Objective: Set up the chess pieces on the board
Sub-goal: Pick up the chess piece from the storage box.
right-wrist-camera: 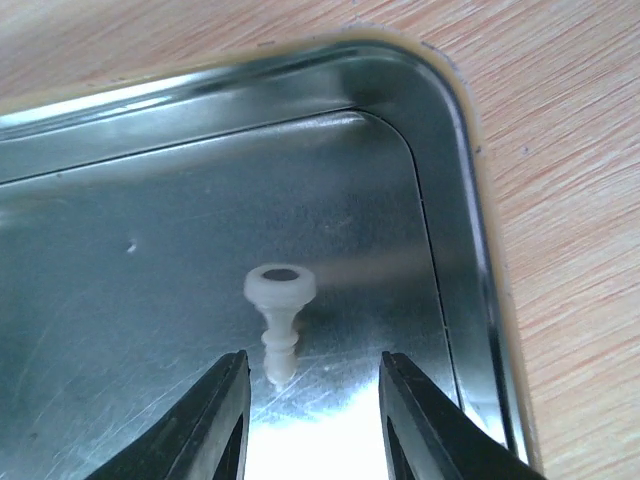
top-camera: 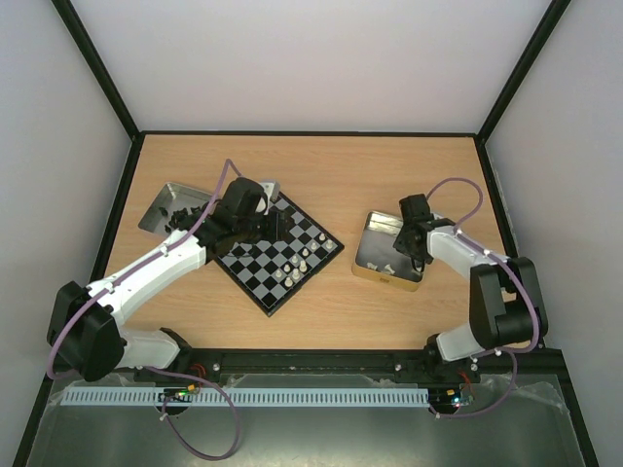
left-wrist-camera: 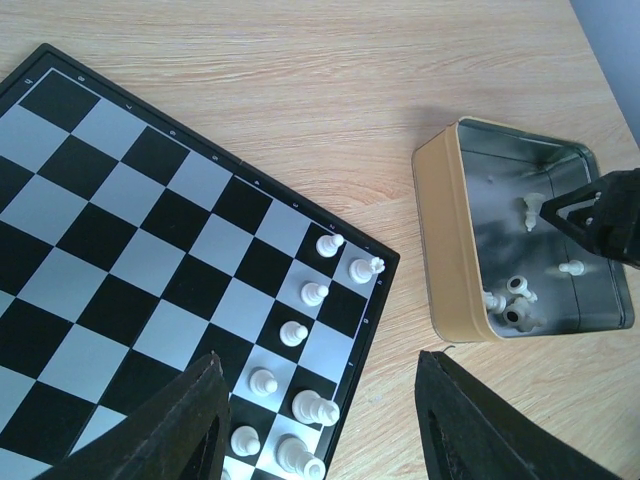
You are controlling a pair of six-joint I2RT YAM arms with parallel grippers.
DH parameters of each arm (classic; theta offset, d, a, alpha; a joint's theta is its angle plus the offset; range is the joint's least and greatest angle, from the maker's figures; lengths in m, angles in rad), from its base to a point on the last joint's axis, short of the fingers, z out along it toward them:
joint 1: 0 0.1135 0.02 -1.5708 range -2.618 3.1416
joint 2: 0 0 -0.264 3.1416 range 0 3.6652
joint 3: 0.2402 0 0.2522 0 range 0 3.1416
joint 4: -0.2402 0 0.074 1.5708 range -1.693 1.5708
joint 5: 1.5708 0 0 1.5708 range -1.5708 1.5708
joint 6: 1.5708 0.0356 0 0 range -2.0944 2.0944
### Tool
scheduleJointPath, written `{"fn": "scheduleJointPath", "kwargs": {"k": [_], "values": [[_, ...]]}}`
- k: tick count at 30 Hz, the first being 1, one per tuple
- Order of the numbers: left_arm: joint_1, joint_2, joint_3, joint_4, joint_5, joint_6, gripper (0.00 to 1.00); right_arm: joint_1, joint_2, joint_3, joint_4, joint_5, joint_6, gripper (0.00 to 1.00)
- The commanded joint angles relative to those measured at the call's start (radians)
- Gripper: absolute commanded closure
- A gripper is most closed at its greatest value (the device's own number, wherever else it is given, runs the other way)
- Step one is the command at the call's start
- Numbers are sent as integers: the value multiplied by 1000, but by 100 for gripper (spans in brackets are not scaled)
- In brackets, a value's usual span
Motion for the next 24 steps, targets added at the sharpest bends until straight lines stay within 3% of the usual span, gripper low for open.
{"fn": "scheduleJointPath", "kwargs": {"k": [1,24], "values": [[7,-17,-16,18,9,2,47,4,59,-6,50,46,24,65],[7,-8,0,12,10,-2,47,5,201,43,198,82,-75,64]]}}
